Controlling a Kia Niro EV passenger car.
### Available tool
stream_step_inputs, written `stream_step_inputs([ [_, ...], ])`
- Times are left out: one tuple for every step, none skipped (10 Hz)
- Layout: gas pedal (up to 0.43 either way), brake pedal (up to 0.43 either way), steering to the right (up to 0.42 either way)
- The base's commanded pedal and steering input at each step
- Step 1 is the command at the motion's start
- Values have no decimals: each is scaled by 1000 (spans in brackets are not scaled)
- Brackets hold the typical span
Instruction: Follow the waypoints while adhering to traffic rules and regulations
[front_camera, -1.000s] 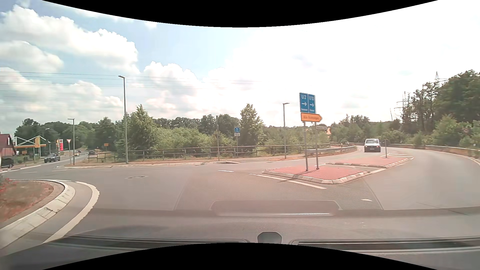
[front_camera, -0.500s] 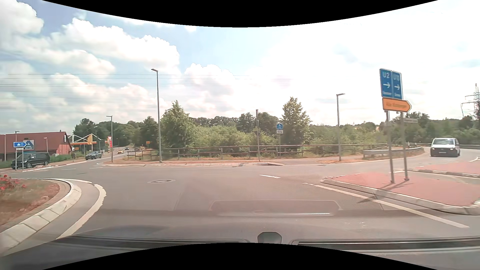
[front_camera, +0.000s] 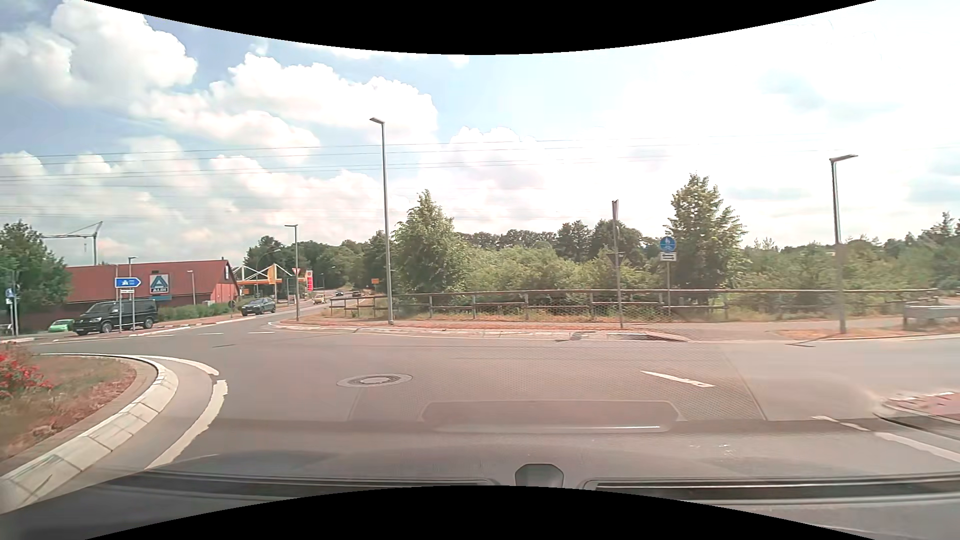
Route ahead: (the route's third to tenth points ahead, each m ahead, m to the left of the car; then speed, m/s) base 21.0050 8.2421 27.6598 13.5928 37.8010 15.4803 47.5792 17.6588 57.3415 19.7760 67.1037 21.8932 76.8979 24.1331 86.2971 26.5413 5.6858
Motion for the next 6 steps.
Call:
stream_step_inputs([
  [130, 0, -265],
  [130, 0, -265],
  [130, 0, -264],
  [130, 0, -263],
  [130, 0, -263],
  [130, 0, -263],
])
